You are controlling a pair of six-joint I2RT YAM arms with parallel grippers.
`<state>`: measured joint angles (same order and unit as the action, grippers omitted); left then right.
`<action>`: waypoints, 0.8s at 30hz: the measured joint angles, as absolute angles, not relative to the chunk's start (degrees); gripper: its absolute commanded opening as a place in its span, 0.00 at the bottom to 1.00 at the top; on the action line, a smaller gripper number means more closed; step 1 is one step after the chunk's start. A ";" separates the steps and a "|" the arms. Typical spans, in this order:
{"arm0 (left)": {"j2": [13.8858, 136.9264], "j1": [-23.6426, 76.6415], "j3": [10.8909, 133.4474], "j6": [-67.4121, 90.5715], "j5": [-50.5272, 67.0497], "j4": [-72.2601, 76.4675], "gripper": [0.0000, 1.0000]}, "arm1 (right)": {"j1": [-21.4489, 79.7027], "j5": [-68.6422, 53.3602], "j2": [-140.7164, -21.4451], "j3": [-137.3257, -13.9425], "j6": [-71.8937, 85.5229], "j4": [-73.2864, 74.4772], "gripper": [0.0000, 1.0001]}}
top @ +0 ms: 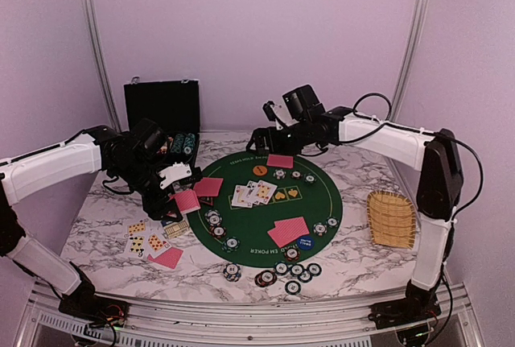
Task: Distribute texas hold em gaming equipment
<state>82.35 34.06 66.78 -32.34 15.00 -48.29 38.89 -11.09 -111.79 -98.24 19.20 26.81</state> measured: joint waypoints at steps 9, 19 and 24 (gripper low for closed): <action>82.35 34.04 66.78 -32.34 15.03 -48.29 0.00 | 43.92 -30.94 -114.65 -86.35 33.12 11.33 0.99; 82.35 34.04 66.78 -32.34 15.25 -48.29 0.00 | 48.80 -36.84 -115.94 -83.72 45.04 -1.15 0.99; 82.35 34.04 66.78 -32.34 15.49 -48.29 0.00 | 49.82 -37.23 -115.96 -83.70 47.64 -4.71 0.99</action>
<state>82.35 34.04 66.78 -32.34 15.49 -48.29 49.82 -37.23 -115.96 -83.70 47.64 -4.71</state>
